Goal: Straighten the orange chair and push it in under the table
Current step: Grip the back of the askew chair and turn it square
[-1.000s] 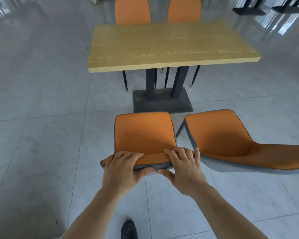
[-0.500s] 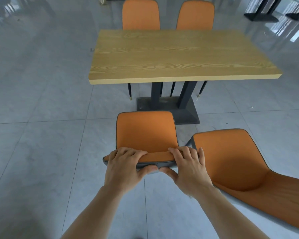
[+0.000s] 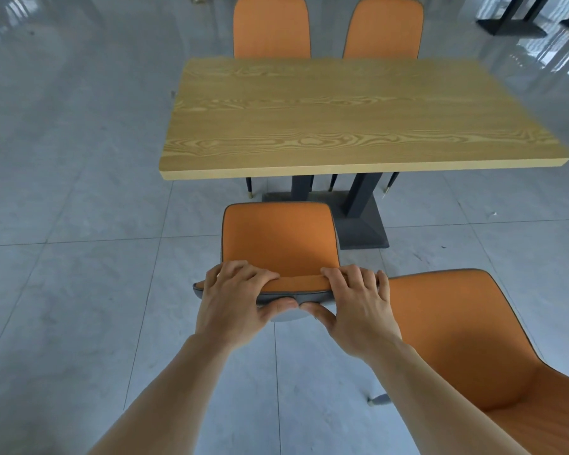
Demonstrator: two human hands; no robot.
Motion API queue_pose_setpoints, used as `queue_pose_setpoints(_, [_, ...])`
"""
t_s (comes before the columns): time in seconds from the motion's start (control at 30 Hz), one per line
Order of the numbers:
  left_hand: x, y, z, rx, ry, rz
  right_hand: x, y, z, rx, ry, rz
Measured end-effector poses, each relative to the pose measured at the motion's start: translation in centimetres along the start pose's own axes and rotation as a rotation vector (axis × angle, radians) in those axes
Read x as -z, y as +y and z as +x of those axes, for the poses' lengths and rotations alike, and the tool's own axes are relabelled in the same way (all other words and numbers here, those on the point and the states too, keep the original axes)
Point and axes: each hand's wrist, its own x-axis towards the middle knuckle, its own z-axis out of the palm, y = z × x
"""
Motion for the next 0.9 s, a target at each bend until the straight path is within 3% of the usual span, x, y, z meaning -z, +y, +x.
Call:
queue_pose_setpoints(0.33, [1.3, -4.5, 3.1, -0.006, -0.039, 0.034, -1.1, -3.4, 3.5, -0.022, 0.061, 0.053])
queue_pose_setpoints(0.6, [1.1, -4.4, 2.8, -0.001, -0.017, 0.035, -0.7, -3.3, 3.5, -0.023, 0.023, 0.040])
queue_pose_setpoints(0.8, [2.3, -3.6, 2.2, 0.027, -0.111, 0.105, 0.1, -3.2, 2.4, 0.001, -0.008, 0.048])
queue_pose_setpoints(0.9, [2.8, -2.3, 1.1, 0.057, -0.062, 0.065, 0.8, -2.2, 0.7, -0.018, -0.040, 0.049])
